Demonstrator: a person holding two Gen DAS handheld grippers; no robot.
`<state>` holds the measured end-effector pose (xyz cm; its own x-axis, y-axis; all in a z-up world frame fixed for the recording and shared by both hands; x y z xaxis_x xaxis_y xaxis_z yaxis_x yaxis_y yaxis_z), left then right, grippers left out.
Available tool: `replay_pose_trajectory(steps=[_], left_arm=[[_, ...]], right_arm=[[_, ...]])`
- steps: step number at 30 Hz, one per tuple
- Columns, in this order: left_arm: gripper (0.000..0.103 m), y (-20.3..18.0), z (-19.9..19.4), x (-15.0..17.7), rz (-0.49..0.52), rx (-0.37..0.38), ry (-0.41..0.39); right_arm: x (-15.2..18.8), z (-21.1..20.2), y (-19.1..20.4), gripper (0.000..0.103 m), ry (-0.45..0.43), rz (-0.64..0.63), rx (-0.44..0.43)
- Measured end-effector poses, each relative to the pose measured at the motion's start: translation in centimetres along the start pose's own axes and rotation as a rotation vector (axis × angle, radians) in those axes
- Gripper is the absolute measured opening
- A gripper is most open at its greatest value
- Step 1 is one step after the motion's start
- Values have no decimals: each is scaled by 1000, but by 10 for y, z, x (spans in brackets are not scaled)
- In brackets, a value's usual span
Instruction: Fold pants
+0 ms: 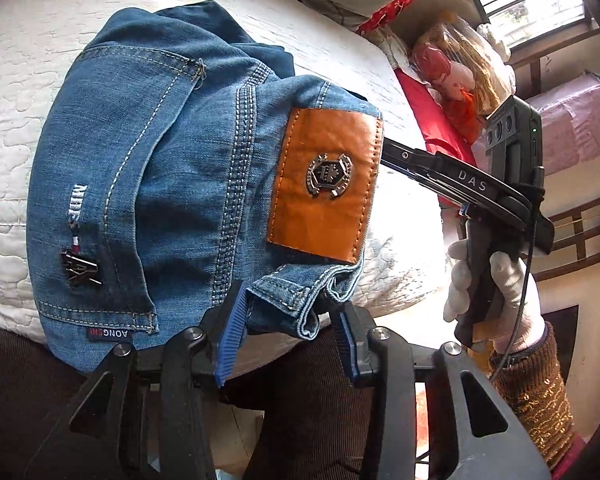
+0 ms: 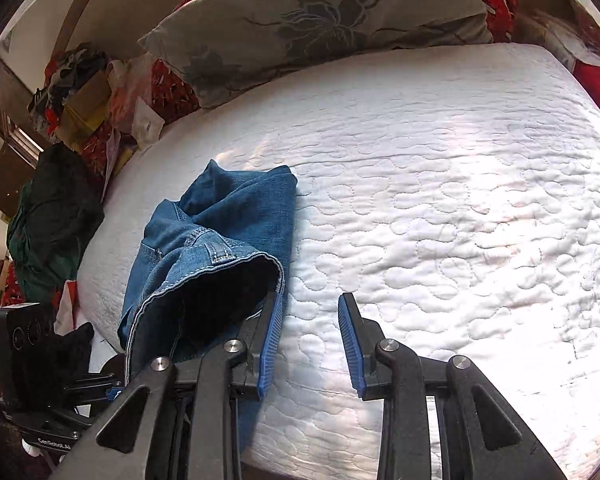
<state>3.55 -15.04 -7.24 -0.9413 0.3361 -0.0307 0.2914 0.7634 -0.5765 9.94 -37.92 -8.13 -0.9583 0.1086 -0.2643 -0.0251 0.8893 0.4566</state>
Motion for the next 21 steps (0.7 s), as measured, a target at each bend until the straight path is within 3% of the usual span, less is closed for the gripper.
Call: replay_pose_trajectory(steps=[2, 4, 5, 6, 8, 9, 11, 14, 20, 21], left_arm=[[42, 6, -18, 8, -19, 68, 9], [42, 18, -37, 15, -50, 126, -6], [42, 26, -48, 19, -70, 131, -27], [42, 34, -60, 16, -94, 140, -51], [46, 52, -81, 4, -138, 153, -102], [57, 61, -91, -4, -162, 142, -125], [67, 72, -99, -22, -178, 118, -163], [67, 88, -90, -58, -208, 89, -152], [67, 99, -44, -110, -215, 25, -57], [67, 102, -41, -113, -236, 42, -52]], right_arm=[[2, -12, -8, 33, -49, 64, -59], [1, -19, -8, 42, -90, 115, -144], [1, -20, -8, 56, -101, 144, -189], [1, -18, -8, 63, -105, 175, -226], [1, -11, -6, 63, -97, 219, -277], [0, -6, -6, 63, -86, 234, -281], [0, 6, -6, 63, -70, 250, -247], [4, 25, -9, 64, -39, 290, -230], [6, 43, -2, 64, -53, 281, -237], [3, 43, 3, 51, -66, 250, -215]])
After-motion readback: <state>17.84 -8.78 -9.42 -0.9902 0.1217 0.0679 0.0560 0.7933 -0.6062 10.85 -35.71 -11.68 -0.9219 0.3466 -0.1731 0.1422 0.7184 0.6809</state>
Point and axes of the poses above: each gripper's, at about its wrist camera, not at the fingertips, and z roughly the way its jaws point, y to its left, x to its underside, the point moved 2 cm from there along z, roughly the way its jaws point, and after that the axes turned 14 degrees about y, right-handed, at the moved point
